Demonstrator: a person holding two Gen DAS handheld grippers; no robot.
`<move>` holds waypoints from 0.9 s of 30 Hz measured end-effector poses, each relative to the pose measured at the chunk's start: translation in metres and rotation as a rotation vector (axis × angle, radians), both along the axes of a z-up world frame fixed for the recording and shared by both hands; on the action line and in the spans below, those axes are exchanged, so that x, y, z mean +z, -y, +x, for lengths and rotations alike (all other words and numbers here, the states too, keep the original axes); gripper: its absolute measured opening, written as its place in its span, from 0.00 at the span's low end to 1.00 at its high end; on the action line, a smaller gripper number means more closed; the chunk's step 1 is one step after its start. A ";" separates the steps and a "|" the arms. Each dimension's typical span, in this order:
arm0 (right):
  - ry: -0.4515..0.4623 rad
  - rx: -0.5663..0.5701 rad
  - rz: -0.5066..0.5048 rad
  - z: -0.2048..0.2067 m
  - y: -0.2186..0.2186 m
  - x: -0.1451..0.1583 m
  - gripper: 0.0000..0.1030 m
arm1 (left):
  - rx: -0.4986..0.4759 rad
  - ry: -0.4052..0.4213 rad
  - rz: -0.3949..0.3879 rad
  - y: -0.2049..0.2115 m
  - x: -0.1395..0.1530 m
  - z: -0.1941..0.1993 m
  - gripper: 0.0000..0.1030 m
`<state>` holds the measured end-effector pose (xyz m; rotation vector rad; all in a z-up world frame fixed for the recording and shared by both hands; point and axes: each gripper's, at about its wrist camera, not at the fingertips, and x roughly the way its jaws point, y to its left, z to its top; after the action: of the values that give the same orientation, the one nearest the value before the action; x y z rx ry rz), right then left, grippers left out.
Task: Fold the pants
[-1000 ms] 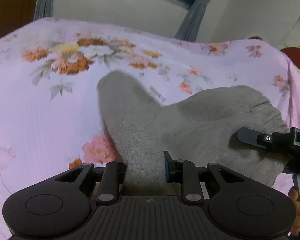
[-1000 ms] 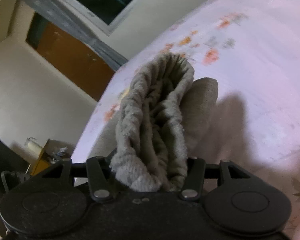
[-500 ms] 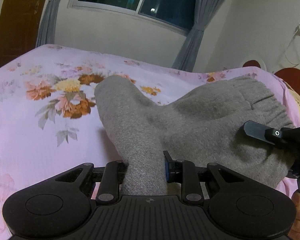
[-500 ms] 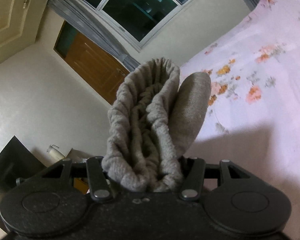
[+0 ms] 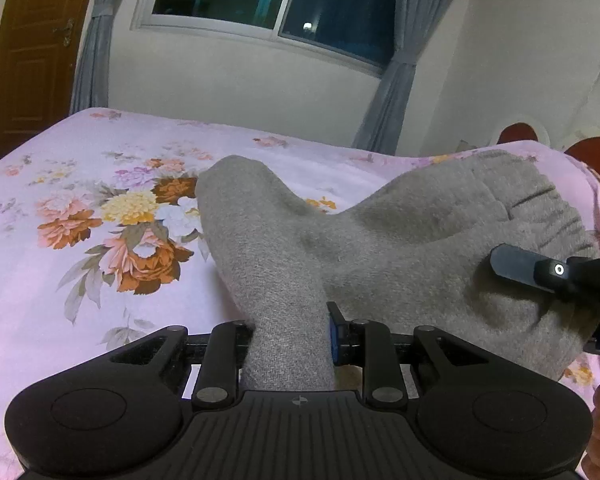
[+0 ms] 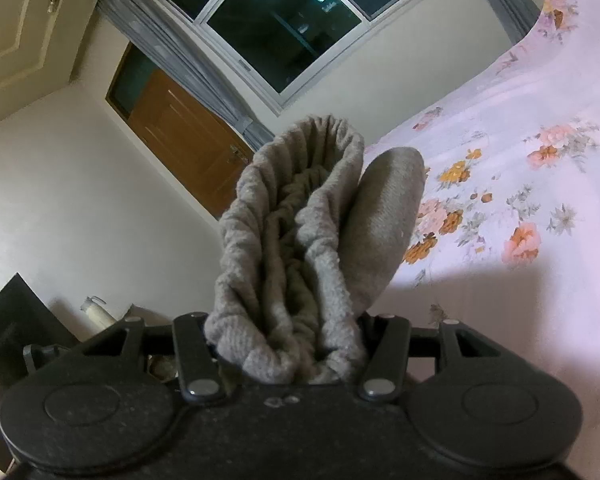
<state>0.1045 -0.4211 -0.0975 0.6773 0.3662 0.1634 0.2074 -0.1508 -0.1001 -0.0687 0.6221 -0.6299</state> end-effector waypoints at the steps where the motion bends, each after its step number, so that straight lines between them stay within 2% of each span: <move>1: -0.002 0.000 -0.002 0.004 0.001 -0.002 0.52 | 0.003 -0.003 0.001 0.002 -0.002 0.005 0.24; 13: -0.060 -0.034 0.014 0.031 0.021 -0.039 0.52 | 0.012 -0.036 0.050 0.026 -0.044 0.045 0.25; 19: -0.143 -0.075 0.027 0.026 0.036 -0.074 0.52 | -0.008 -0.090 0.114 0.031 -0.082 0.048 0.25; 21: -0.173 -0.105 0.027 0.021 0.041 -0.087 0.52 | 0.014 -0.093 0.138 0.028 -0.095 0.046 0.26; 24: -0.224 -0.155 0.067 0.014 0.054 -0.107 0.53 | 0.039 -0.134 0.151 0.022 -0.112 0.050 0.38; 26: -0.257 -0.167 0.035 0.014 0.052 -0.112 0.55 | 0.048 -0.135 0.168 0.023 -0.115 0.050 0.45; 27: -0.266 -0.178 0.011 0.013 0.049 -0.112 0.60 | 0.050 -0.124 0.189 0.025 -0.115 0.050 0.47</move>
<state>0.1177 -0.4704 -0.2093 0.7405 0.5570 -0.0955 0.2569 -0.1756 -0.2154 0.0540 0.7947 -0.5186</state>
